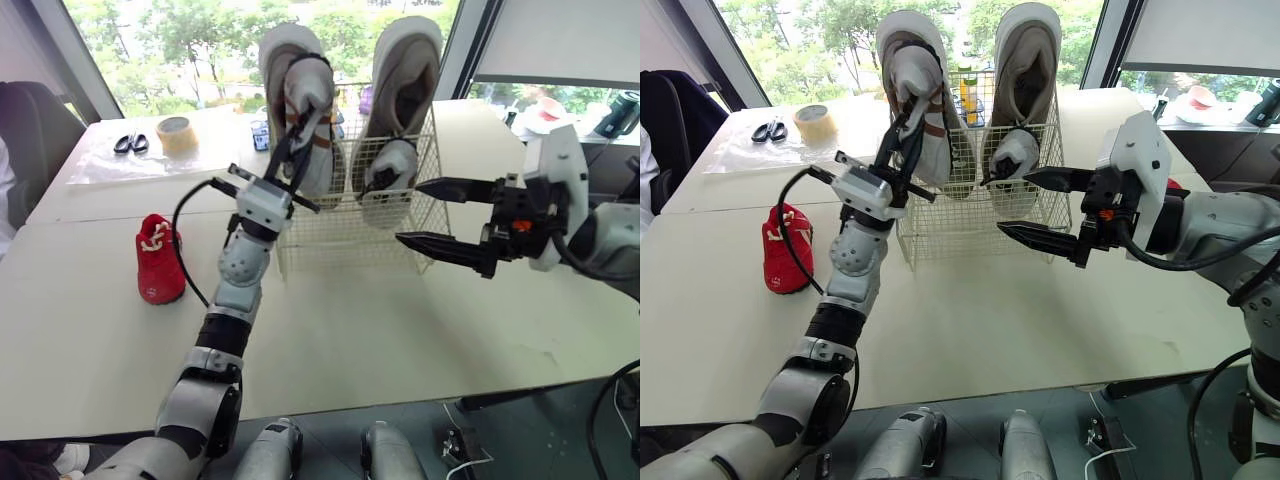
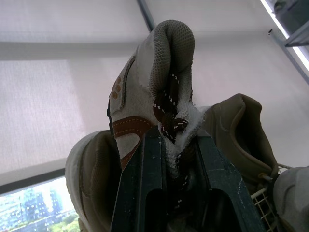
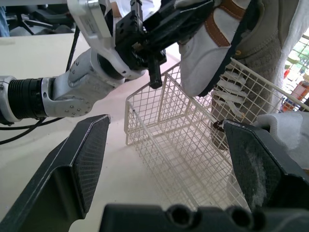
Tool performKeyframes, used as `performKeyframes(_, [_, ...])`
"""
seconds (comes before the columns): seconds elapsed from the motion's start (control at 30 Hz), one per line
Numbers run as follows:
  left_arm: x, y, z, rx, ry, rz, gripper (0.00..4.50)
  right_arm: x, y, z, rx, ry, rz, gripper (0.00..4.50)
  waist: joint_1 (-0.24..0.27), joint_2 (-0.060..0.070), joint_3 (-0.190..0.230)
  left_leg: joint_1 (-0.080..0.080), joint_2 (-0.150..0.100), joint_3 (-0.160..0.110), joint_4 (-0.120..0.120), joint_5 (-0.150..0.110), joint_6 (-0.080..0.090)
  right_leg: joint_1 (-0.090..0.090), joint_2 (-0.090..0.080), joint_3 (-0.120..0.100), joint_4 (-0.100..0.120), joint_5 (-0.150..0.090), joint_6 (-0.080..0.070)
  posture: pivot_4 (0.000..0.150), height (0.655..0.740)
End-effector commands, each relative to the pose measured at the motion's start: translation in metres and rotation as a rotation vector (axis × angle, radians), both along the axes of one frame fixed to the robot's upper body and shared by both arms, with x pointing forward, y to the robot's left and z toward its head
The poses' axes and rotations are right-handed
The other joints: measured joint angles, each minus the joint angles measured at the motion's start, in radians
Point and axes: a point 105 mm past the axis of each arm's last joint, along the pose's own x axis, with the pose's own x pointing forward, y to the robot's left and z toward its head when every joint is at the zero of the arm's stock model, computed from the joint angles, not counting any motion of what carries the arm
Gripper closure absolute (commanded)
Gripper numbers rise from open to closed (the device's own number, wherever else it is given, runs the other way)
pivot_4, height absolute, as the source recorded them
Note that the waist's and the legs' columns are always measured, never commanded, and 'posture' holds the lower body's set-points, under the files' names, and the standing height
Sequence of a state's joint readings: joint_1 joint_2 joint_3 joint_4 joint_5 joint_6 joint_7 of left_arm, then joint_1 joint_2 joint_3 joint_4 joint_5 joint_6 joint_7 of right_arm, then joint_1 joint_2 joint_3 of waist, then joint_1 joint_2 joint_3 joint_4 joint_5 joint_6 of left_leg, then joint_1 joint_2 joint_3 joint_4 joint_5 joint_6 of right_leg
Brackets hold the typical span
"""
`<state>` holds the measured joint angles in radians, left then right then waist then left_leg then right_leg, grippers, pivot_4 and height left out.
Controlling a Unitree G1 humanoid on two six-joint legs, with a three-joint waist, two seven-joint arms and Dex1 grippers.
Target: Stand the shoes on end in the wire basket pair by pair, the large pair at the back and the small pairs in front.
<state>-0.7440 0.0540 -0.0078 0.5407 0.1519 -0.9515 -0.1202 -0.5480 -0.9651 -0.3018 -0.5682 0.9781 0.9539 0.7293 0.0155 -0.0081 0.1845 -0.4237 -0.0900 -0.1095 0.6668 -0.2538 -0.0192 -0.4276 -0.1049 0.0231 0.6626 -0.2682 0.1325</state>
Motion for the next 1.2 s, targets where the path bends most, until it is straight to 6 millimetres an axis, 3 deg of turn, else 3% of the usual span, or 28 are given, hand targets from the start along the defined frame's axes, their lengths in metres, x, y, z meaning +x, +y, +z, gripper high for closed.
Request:
performKeyframes(0.03, [0.0,-0.008,-0.007,0.023,-0.03,0.015,4.44,-0.007,0.0,0.009,-0.009,-0.05,0.002,0.44,0.0,0.0,0.0,0.0,0.0,0.0,0.0,-0.001,0.002,0.0,0.0,0.0,0.0,0.0,0.0,0.15,0.74])
performKeyframes(0.43, [0.012,-0.014,-0.06,0.069,0.137,0.036,4.44,-0.006,0.0,0.01,-0.004,-0.061,-0.009,0.44,0.003,0.0,-0.002,0.004,0.0,0.0,0.0,-0.002,0.003,0.003,0.0,0.0,0.0,0.0,0.0,0.15,0.74])
performKeyframes(0.63, [0.015,-0.006,-0.067,0.004,0.219,0.029,4.44,-0.004,0.002,0.008,-0.001,-0.065,-0.006,0.44,0.0,0.001,-0.004,0.008,0.0,0.0,-0.001,-0.002,0.003,0.008,0.0,0.0,0.0,0.0,0.0,0.15,0.74])
performKeyframes(0.67, [0.016,-0.003,-0.066,-0.015,0.234,0.029,3.41,-0.004,0.002,0.007,0.0,-0.064,-0.005,0.44,-0.001,0.001,-0.004,0.01,0.0,0.0,-0.001,-0.002,0.004,0.009,0.0,0.0,0.0,0.0,0.0,0.15,0.74])
performKeyframes(0.83, [0.013,0.005,-0.063,-0.093,0.303,-0.002,1.03,-0.003,0.002,0.006,-0.004,-0.068,-0.005,0.44,-0.003,0.003,-0.005,0.017,0.001,0.0,-0.003,-0.003,0.005,0.017,0.001,0.0,-0.004,0.0,0.0,0.15,0.74])
performKeyframes(1.0, [0.008,0.017,-0.064,-0.143,0.438,-0.056,1.03,-0.002,0.002,0.007,-0.003,-0.074,-0.005,0.44,-0.002,0.004,-0.006,0.017,0.001,-0.001,-0.003,-0.003,0.005,0.018,0.001,0.0,-0.004,0.0,0.0,0.15,0.74])
performKeyframes(1.2, [0.001,0.045,-0.049,-0.178,0.532,-0.077,1.03,-0.001,-0.001,0.005,0.0,-0.072,-0.018,0.44,-0.001,0.003,-0.006,0.017,0.001,-0.002,-0.003,-0.003,0.005,0.018,0.002,-0.001,-0.004,0.0,0.0,0.15,0.74])
